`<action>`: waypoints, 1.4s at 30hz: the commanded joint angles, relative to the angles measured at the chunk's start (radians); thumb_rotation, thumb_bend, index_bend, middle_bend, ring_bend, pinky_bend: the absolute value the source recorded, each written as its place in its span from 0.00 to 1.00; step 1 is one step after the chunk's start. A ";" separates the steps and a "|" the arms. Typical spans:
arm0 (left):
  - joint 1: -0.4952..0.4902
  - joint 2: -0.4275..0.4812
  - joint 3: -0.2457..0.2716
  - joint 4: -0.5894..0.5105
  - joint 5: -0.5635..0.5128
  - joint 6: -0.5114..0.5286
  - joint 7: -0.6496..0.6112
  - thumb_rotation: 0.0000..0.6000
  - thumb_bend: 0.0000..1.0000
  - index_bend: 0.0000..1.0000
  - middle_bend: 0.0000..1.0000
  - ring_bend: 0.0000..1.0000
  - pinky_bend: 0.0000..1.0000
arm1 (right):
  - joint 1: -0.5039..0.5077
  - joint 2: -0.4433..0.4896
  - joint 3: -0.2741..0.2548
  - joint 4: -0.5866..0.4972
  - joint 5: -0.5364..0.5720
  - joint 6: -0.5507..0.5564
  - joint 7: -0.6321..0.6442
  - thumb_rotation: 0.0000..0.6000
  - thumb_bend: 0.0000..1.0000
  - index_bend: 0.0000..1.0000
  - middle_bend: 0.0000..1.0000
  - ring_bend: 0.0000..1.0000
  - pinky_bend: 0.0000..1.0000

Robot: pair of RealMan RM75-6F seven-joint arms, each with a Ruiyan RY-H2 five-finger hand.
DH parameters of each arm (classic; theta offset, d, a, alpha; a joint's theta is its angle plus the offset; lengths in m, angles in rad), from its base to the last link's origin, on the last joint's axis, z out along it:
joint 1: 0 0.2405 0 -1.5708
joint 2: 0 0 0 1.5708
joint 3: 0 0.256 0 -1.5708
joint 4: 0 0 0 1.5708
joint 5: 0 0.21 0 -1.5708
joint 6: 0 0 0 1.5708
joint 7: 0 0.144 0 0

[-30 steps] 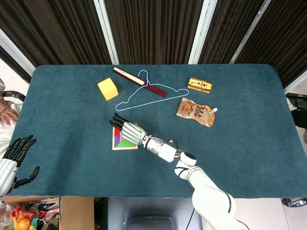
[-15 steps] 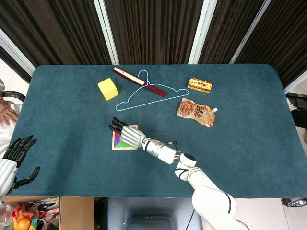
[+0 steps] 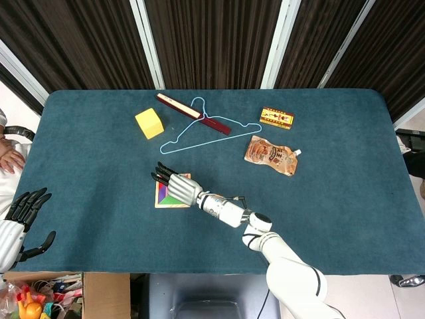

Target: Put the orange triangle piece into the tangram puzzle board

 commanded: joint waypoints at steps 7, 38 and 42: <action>0.001 0.000 0.000 0.002 0.000 0.003 -0.001 1.00 0.43 0.00 0.00 0.00 0.01 | -0.001 0.001 -0.003 -0.008 -0.002 -0.004 -0.006 1.00 0.43 0.57 0.07 0.00 0.06; -0.011 -0.002 0.000 0.000 -0.003 -0.019 0.003 1.00 0.44 0.00 0.00 0.00 0.01 | -0.010 0.046 0.114 -0.102 0.121 -0.088 0.050 1.00 0.82 0.55 0.05 0.00 0.04; -0.011 -0.001 0.000 -0.002 -0.002 -0.018 0.003 1.00 0.44 0.00 0.00 0.00 0.01 | -0.007 0.032 0.135 -0.104 0.144 -0.116 0.036 1.00 0.82 0.55 0.05 0.00 0.04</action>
